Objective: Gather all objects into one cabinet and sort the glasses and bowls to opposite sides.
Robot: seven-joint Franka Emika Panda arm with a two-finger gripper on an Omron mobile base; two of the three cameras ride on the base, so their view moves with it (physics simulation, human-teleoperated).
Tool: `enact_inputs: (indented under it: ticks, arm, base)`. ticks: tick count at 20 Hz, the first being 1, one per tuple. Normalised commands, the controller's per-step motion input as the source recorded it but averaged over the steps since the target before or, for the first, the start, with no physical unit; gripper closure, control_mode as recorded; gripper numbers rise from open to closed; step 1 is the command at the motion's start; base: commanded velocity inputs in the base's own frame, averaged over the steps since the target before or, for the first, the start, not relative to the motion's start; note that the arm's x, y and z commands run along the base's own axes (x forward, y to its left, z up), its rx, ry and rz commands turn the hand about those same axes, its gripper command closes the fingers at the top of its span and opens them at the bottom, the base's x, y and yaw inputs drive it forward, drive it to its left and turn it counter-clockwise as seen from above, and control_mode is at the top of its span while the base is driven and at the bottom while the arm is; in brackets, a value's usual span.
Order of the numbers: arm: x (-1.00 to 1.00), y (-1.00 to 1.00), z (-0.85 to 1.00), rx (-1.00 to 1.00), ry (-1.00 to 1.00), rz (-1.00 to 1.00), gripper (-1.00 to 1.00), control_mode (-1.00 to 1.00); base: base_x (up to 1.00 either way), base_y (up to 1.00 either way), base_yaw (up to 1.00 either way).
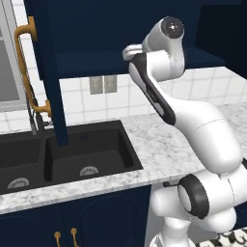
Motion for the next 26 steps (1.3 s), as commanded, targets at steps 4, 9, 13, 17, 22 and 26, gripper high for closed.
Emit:
enact_inputs:
  ticks: [4, 9, 13, 17, 22, 26]
  arm:
    - [0.51, 0.0, 0.1, 0.0, 0.03, -0.07, -1.0, -1.0]
    - [0.34, -0.15, -0.07, 0.0, 0.0, -0.05, -1.0, -1.0]
    - [0.4, -0.17, -0.14, 0.01, 0.0, -0.08, -1.0, -1.0]
    - [0.5, -0.09, -0.08, 0.03, 0.0, -0.07, -1.0, -1.0]
    - [0.38, -0.27, -0.08, 0.06, 0.02, -0.05, -1.0, -1.0]
    - [0.26, -0.11, -0.21, 0.05, 0.05, -0.05, -1.0, -1.0]
  base:
    - [0.0, 0.0, 0.0]
    - [0.0, 0.0, 0.0]
    - [0.0, 0.0, 0.0]
    - [0.0, 0.0, 0.0]
    - [0.0, 0.0, 0.0]
    - [0.0, 0.0, 0.0]
